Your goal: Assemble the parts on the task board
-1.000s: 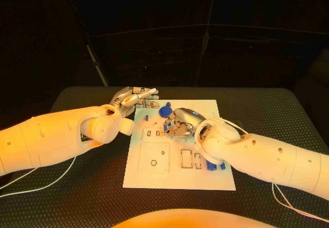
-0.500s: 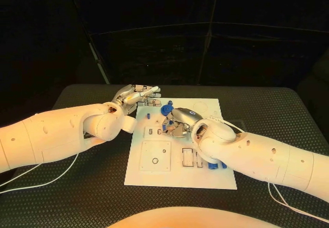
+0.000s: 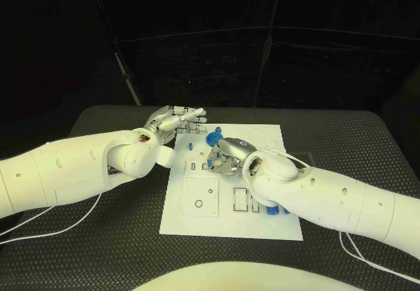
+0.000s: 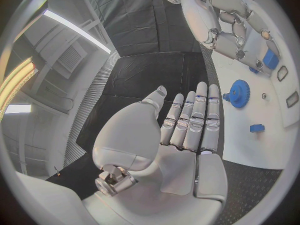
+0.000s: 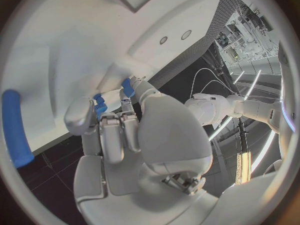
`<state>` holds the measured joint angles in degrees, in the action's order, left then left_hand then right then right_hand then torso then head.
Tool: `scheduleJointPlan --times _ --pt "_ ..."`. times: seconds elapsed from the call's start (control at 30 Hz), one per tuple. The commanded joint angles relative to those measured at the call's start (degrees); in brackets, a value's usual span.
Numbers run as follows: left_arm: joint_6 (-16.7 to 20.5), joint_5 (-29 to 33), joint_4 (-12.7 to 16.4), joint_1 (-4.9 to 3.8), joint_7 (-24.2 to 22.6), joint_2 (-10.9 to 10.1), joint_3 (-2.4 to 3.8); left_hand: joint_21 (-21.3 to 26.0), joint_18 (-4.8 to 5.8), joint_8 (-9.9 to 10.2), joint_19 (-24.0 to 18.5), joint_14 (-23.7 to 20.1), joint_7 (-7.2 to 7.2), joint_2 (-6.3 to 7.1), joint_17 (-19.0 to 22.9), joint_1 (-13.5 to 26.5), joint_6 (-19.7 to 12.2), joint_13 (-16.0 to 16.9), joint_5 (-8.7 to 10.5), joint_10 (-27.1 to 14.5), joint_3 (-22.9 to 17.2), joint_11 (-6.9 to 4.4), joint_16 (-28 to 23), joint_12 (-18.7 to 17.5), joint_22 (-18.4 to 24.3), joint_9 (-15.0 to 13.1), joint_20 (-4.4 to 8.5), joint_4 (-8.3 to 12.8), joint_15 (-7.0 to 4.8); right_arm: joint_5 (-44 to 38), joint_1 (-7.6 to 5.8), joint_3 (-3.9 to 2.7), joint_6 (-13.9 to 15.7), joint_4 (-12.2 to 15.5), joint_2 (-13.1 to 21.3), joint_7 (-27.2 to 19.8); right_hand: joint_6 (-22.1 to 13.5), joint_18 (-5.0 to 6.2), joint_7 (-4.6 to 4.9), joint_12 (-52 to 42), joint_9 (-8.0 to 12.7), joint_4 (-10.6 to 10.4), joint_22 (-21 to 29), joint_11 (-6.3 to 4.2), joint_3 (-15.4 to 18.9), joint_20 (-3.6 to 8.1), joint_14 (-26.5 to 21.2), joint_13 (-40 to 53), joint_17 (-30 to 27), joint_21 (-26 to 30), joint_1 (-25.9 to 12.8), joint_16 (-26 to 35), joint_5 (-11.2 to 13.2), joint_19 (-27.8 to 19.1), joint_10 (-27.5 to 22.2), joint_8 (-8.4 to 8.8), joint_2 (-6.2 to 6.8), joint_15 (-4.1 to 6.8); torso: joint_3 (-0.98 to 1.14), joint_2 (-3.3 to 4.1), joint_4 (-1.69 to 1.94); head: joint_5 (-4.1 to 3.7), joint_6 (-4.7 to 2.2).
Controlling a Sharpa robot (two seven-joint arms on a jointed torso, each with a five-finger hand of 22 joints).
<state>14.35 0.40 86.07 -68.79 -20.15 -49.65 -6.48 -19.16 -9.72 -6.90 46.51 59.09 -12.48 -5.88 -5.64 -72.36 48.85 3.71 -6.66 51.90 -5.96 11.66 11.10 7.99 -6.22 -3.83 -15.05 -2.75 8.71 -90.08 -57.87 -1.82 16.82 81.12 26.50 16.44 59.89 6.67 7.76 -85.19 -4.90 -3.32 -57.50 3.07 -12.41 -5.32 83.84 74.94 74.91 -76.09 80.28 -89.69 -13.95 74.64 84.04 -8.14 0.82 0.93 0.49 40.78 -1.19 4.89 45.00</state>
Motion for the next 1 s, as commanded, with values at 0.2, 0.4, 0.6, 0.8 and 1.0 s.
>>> scheduleJointPlan --times 0.2,0.4,0.6,0.8,1.0 --pt "-0.17 -0.20 0.12 -0.13 -0.80 0.02 0.06 0.35 -0.79 0.00 0.36 0.26 -2.29 0.13 0.09 0.27 0.42 -0.07 -0.09 0.18 -0.12 0.04 -0.16 -0.15 0.07 0.06 0.01 0.09 0.01 -1.03 -0.03 0.29 -2.37 -0.34 -0.03 0.77 0.57 -0.66 -0.28 0.35 0.04 -0.34 0.15 -0.34 0.07 0.45 5.95 8.25 14.17 0.01 -1.03 0.01 0.55 -0.18 1.18 0.00 0.25 0.38 0.03 -0.03 0.01 0.10 0.17" --pt "-0.18 -0.20 0.10 -0.14 -0.79 -0.02 0.06 0.35 -0.79 0.00 0.36 0.26 -2.29 0.13 0.09 0.27 0.42 -0.07 -0.09 0.18 -0.12 0.04 -0.16 -0.15 0.07 0.06 0.01 0.09 0.01 -1.26 -0.03 0.34 -3.16 -0.59 0.19 1.40 0.54 -0.66 -0.27 0.38 0.06 -0.36 0.18 -0.33 0.11 0.45 5.95 8.23 14.16 0.03 -1.13 0.02 0.62 -0.19 1.15 0.04 0.32 0.37 0.04 -0.03 -0.02 0.22 0.26" --pt "-0.19 -0.20 0.09 -0.14 -0.77 -0.01 0.06 0.35 -0.79 0.00 0.36 0.26 -2.29 0.13 0.09 0.27 0.42 -0.07 -0.09 0.18 -0.12 0.04 -0.16 -0.15 0.07 0.06 0.01 0.09 0.01 -1.38 -0.03 0.37 -4.27 -0.67 0.15 1.68 0.48 -0.65 -0.25 0.40 0.09 -0.36 0.21 -0.32 0.15 0.45 5.95 8.20 14.15 0.05 -1.23 0.02 0.70 -0.21 1.13 0.09 0.45 0.37 0.05 0.00 0.00 0.15 0.33" --pt "-0.18 -0.20 0.09 -0.14 -0.77 -0.01 0.06 0.35 -0.79 0.00 0.36 0.26 -2.29 0.13 0.09 0.27 0.42 -0.07 -0.09 0.18 -0.12 0.04 -0.16 -0.15 0.07 0.06 0.01 0.09 0.01 -1.46 -0.02 0.38 -4.93 -0.66 0.17 1.86 0.13 -0.64 -0.12 0.60 0.24 -0.34 0.34 -0.23 0.29 0.42 5.93 7.97 14.06 0.14 -1.51 0.05 0.81 -0.27 0.94 0.36 0.86 0.31 0.02 0.00 -0.04 0.21 0.42" --pt "-0.23 -0.20 0.08 -0.14 -0.74 0.00 0.06 0.35 -0.79 0.00 0.36 0.26 -2.29 0.13 0.09 0.27 0.42 -0.07 -0.09 0.18 -0.12 0.04 -0.16 -0.15 0.07 0.06 0.01 0.09 0.01 -1.71 0.00 0.39 -5.32 -0.54 0.13 2.02 -0.31 -0.64 0.10 0.75 0.43 -0.53 0.45 -0.04 0.73 0.32 5.92 7.81 14.03 0.23 -2.23 0.07 0.58 -0.32 0.80 0.73 1.62 0.16 0.02 -0.02 -0.04 0.24 0.42"
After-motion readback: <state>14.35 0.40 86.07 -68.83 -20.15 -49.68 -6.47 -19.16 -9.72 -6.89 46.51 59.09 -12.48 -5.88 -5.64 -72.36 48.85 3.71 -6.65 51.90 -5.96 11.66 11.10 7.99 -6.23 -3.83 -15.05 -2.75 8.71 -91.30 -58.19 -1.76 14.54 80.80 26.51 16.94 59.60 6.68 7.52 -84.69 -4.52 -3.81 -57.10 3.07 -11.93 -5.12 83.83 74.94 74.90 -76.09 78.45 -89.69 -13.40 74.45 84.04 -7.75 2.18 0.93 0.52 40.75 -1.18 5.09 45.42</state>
